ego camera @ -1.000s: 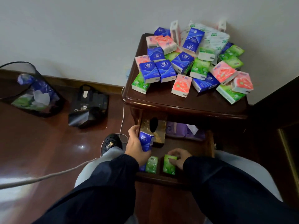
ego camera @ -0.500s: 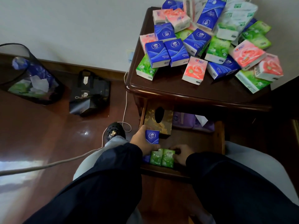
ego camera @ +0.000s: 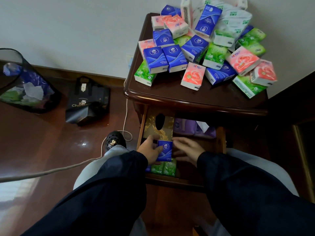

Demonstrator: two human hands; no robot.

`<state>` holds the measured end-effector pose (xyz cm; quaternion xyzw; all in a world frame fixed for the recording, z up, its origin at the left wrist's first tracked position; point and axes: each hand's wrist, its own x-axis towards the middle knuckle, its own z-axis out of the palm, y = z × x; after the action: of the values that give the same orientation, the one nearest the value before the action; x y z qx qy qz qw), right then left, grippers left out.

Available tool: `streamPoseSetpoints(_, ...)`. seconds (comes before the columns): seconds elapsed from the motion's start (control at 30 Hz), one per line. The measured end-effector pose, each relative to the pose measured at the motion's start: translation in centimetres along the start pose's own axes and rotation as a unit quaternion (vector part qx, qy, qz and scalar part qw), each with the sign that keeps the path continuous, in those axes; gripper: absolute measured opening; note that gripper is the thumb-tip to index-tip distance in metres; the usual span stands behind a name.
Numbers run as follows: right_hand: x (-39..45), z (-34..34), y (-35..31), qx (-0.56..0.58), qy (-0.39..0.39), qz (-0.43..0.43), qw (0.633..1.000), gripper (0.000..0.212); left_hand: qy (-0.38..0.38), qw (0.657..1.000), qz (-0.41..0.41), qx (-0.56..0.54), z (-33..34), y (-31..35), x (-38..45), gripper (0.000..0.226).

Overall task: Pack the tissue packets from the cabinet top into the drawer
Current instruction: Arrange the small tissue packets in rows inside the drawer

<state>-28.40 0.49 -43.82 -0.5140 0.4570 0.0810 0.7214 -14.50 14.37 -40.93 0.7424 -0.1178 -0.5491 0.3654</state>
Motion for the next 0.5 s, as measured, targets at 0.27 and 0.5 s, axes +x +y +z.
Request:
streamPoseSetpoints(0.27,-1.1,-1.1,1.4,-0.072,-0.011,-0.089,0.993,0.027,-0.028,0.996,0.017,0.082,1.4,-0.4,0.3,0.055)
streamPoseSetpoints(0.5,1.3,-3.8,4.7,-0.344,0.140,0.014,0.928,0.032,-0.005,0.952,0.044,0.303,0.7,-1.1,0.5,0.037)
